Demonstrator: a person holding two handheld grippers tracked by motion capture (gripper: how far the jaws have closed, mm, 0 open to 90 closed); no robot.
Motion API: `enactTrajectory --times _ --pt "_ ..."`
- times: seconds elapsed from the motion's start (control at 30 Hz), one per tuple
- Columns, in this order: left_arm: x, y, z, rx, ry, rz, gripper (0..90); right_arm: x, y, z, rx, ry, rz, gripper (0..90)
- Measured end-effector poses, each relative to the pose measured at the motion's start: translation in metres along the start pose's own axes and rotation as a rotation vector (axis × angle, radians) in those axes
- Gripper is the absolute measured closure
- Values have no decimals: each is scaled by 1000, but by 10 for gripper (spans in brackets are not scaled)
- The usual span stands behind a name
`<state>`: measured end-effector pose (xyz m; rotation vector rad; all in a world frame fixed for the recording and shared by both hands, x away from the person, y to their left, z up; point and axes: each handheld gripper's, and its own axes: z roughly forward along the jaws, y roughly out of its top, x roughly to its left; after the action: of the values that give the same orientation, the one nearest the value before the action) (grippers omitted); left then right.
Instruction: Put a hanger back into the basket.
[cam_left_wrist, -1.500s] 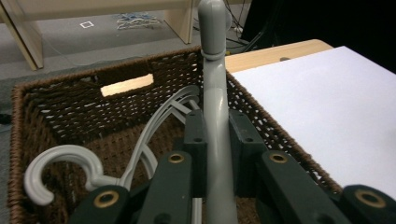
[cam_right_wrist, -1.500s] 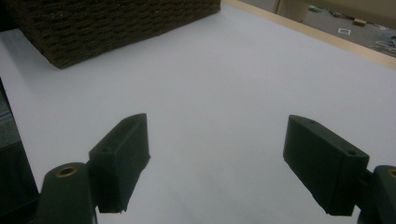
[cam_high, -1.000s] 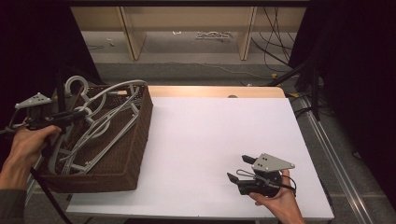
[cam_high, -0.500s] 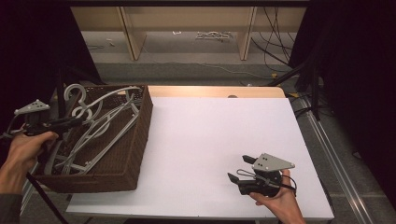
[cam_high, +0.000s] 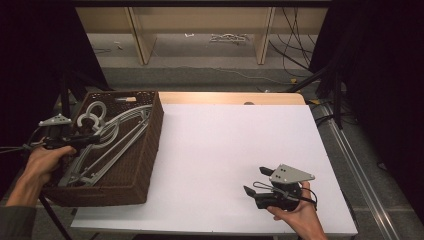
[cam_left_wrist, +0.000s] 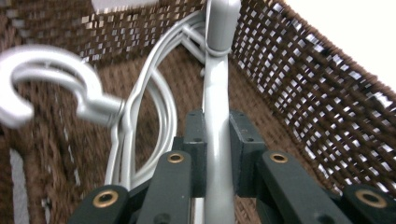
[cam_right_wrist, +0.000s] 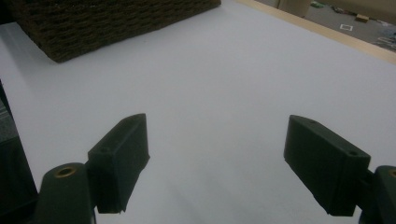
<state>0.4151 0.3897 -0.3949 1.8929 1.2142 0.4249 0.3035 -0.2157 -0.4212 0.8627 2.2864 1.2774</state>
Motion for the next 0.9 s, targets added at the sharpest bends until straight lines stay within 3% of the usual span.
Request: enactTrajectory --times 0.03,0.17,0.27,0.37,0.43,0.47,0.6,0.67,0.7,0.73,0.8,0.83,0.87,0.9 --pt "1 -3 1 1 -6 -36 786 0 0 0 0 0 0 230" --pt "5 -6 3 6 13 -67 774 0 0 1 8 2 5 225" --pt "7 -6 4 40 64 -76 761 0 0 1 9 1 3 223" --pt "9 -6 8 72 104 -111 718 0 0 1 7 0 1 223" --pt "12 -7 10 83 130 -84 688 0 0 1 11 1 5 222" --pt "11 -7 11 81 140 -103 676 0 -1 1 11 0 5 222" --pt "13 -6 12 58 189 -106 617 -1 -1 1 11 0 4 222" --pt "18 -4 8 70 198 -29 575 0 -1 1 9 1 6 221" --pt "16 -4 10 31 208 -83 555 0 -1 1 8 0 6 221" --pt "17 -3 6 86 201 -54 531 0 0 1 9 0 5 221" --pt "12 -3 8 13 213 -120 499 0 -1 1 8 -1 4 221" --pt "13 0 4 36 219 -86 475 0 -1 1 9 1 4 221" --pt "11 2 3 23 236 -102 457 0 0 1 8 1 4 221" --pt "10 3 2 12 224 -100 451 0 0 1 8 2 4 220"
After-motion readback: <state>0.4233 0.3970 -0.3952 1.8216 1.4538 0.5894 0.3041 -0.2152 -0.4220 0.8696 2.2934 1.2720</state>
